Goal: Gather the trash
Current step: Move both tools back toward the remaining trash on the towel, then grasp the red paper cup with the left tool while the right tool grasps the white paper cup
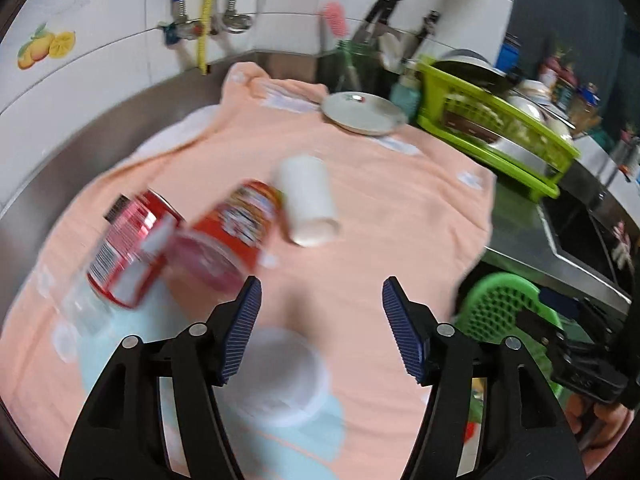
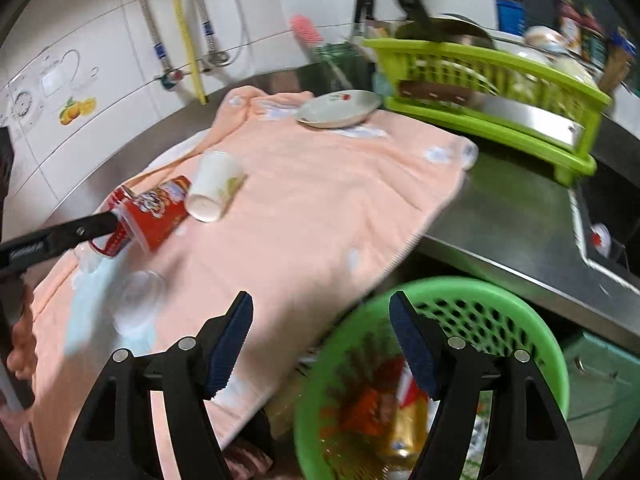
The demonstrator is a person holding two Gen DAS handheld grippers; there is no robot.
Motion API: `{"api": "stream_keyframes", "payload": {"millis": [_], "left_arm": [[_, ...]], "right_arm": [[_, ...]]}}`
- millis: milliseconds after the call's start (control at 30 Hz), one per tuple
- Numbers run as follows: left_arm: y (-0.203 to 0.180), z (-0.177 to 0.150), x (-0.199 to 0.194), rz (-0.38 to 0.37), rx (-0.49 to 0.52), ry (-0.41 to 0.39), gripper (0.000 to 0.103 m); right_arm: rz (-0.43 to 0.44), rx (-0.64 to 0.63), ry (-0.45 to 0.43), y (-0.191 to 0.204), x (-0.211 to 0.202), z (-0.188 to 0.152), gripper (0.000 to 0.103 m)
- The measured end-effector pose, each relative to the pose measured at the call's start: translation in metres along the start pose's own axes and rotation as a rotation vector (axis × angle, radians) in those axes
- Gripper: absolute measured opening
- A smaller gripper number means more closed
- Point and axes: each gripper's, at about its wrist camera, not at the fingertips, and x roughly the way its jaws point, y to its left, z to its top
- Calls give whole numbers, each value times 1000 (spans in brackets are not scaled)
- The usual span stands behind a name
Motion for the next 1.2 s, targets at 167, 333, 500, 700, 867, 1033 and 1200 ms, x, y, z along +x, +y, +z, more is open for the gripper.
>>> {"api": "stream_keyframes", "payload": {"millis": [167,333,500,700,867,1033,1200], "left_arm": [[24,27,26,65,34,39,70],[33,39,57,85,127,102,80],[40,43,80,62,153,149,82],[43,43,102,84,178,181,82],[45,39,112,123,212,197,73],[51,36,105,96,206,167,70],[55,33,93,79,187,145,69]], "right_arm": [[21,-28,10,25,21,25,68],[37,-41,28,39,41,44,68],[53,-39,44,52,60,64,68],[78,-13,63,57,79,88,68],[87,-22,89,64,98,101,68],[115,-4,118,72,118,111,68],[174,29,154,82,137,122,68]]}}
